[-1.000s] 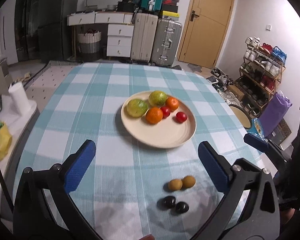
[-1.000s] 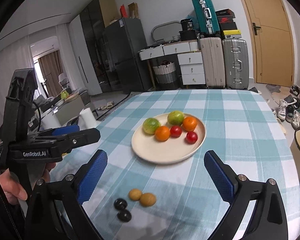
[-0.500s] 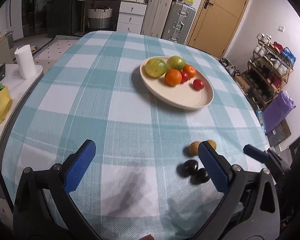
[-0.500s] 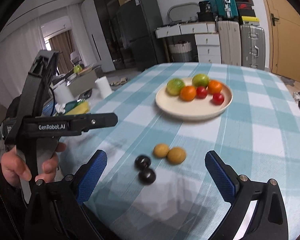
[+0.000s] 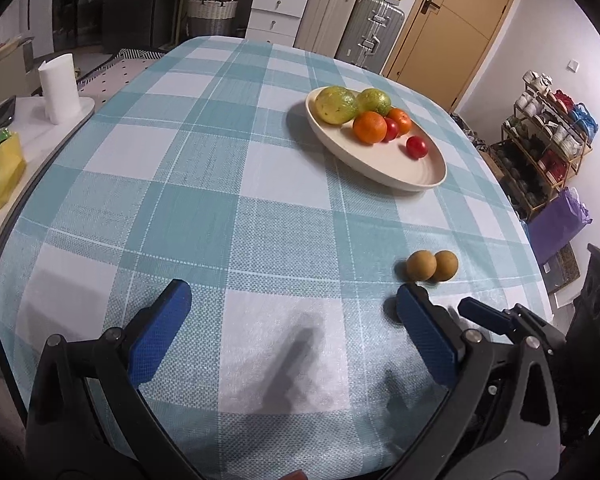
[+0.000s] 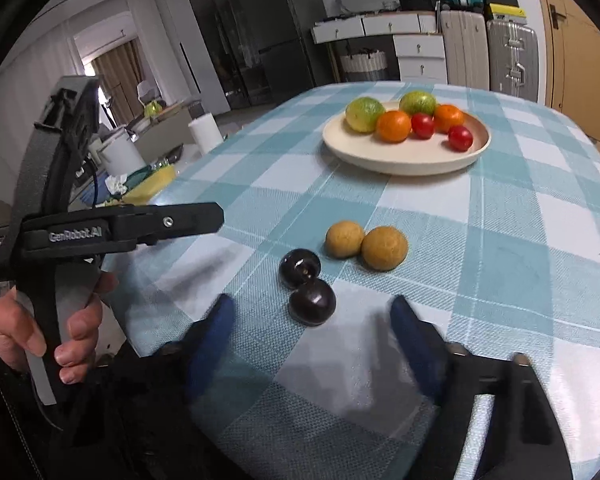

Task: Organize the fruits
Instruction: 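Grasp a dark plum with the right gripper while the left grasps the other plum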

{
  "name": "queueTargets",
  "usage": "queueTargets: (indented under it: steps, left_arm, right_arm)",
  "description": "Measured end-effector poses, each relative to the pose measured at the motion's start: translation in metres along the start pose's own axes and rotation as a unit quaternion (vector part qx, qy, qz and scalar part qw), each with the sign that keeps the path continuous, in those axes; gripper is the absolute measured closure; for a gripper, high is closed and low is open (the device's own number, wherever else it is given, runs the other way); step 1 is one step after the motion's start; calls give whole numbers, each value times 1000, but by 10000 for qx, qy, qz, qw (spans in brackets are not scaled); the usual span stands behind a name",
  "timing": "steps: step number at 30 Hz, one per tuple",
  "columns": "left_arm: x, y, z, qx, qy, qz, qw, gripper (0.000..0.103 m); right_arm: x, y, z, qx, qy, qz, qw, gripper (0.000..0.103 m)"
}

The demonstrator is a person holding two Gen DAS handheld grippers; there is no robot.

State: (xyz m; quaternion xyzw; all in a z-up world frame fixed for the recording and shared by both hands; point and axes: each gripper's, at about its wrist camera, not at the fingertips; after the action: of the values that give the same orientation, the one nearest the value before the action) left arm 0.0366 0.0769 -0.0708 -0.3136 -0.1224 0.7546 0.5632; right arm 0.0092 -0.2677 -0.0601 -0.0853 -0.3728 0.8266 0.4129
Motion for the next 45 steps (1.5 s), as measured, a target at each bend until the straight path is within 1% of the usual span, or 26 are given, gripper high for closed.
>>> queueTargets:
  steps: [5, 8, 10, 11, 12, 13, 18, 20, 24, 33, 40, 45]
  left_arm:
    - [4, -1, -1, -2, 4, 52, 10000, 1]
    - [6, 0, -3, 39, -10, 77, 10000, 1]
    - [7, 0, -5, 73, -5, 100, 9999, 1]
    - [7, 0, -5, 82, -5, 101, 9999, 1]
    - [7, 1, -6, 89, -10, 95, 9999, 1]
    - [7, 1, -6, 92, -16, 86, 9999, 1]
    - [6, 2, -5, 71, -13, 73, 9999, 1]
    - [6, 2, -5, 95, -23, 66, 9999, 1]
    - [3, 3, -6, 139, -2, 41, 9999, 1]
    - [-8, 6, -14, 277, 80, -71, 9996, 1]
    - [-17, 8, -25, 432, 150, -141, 9989, 1]
    - [-31, 9, -33, 556, 150, -366, 9977, 1]
  right_arm:
    - [1, -1, -5, 60, 12, 35, 10000, 29]
    - [5, -3, -8, 141, 39, 163, 9998, 44]
    - [6, -4, -9, 189, 96, 236, 9995, 62]
    - [7, -4, -10, 211, 155, 269, 9993, 66]
    - [7, -5, -11, 234, 232, 298, 9990, 73]
    - [8, -5, -11, 249, 239, 311, 9989, 77]
    - [7, -5, -11, 262, 239, 277, 9990, 78]
    - [6, -5, -9, 257, 167, 258, 9992, 78]
    - [4, -5, -2, 142, 175, 194, 9996, 78]
    - [-15, -15, 24, -255, 315, 6, 9992, 78]
    - [-29, -16, 30, -350, 366, -140, 9986, 78]
    - [-37, -15, 34, -452, 366, -220, 9981, 78]
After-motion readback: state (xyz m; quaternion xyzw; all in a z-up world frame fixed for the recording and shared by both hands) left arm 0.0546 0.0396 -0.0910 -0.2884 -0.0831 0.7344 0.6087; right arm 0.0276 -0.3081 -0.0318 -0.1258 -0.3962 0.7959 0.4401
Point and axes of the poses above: each gripper's, at about its wrist camera, not at the fingertips, and z roughly against the way its jaws point, x to its left, y to its underside, and after that the axes turned 8 degrees about z, right-handed
